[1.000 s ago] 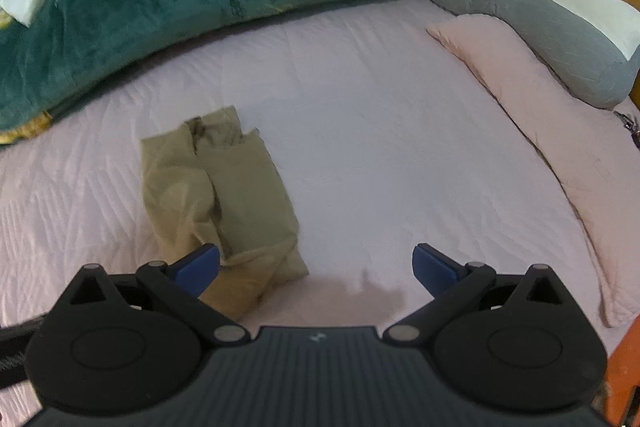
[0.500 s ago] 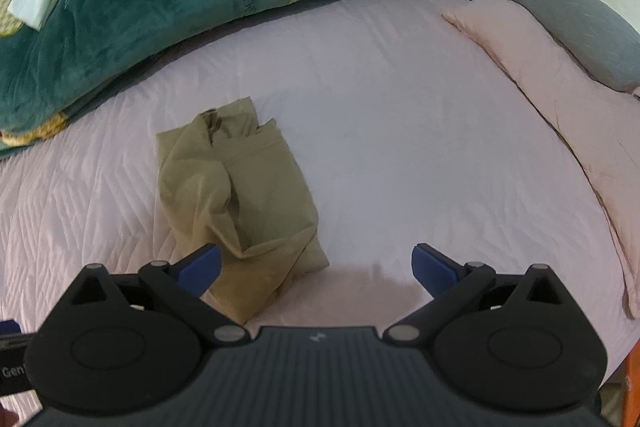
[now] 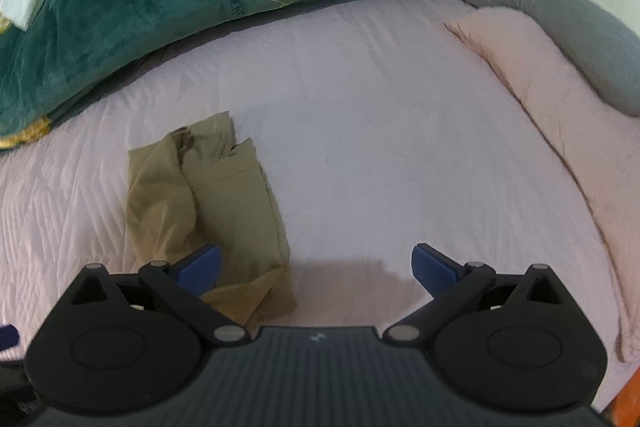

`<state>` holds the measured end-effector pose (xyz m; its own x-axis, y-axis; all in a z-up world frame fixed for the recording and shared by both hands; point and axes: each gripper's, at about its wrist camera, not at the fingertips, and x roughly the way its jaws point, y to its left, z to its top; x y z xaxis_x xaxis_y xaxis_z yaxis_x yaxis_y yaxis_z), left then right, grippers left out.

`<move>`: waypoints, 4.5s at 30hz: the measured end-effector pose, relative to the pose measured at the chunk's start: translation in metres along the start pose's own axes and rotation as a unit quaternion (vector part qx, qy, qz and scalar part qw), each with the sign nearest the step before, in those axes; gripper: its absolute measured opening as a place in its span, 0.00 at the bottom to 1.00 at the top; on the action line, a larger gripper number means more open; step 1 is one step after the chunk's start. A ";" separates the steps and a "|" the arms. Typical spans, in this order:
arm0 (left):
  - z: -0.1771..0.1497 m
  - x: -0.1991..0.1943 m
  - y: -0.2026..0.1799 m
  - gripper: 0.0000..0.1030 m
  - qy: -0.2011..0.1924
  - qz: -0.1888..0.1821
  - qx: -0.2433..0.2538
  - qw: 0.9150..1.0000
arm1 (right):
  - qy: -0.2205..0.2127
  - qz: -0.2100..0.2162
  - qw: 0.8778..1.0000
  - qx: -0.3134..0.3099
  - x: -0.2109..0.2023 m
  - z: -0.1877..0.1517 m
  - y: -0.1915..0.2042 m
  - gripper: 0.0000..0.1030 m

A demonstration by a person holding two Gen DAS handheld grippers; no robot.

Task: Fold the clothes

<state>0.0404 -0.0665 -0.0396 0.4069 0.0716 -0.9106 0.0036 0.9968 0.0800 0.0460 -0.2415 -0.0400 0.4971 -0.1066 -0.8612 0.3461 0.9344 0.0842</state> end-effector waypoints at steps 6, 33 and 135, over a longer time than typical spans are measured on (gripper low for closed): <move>0.009 0.018 -0.027 0.98 -0.012 0.007 -0.008 1.000 | 0.000 0.000 1.000 0.013 0.015 0.015 -0.015 1.00; 0.022 0.144 -0.034 1.00 0.066 -0.027 -0.088 0.994 | 0.118 0.168 0.971 -0.120 0.196 0.080 0.069 0.92; -0.034 0.029 0.301 0.38 -0.032 0.071 -0.096 0.992 | 0.140 0.288 0.931 -0.175 0.024 0.012 0.310 0.52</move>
<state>0.0221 0.2371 -0.0561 0.4489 0.2153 -0.8672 -0.2286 0.9659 0.1214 0.1750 0.0417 -0.0281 0.2755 0.4936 -0.8249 -0.2177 0.8678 0.4466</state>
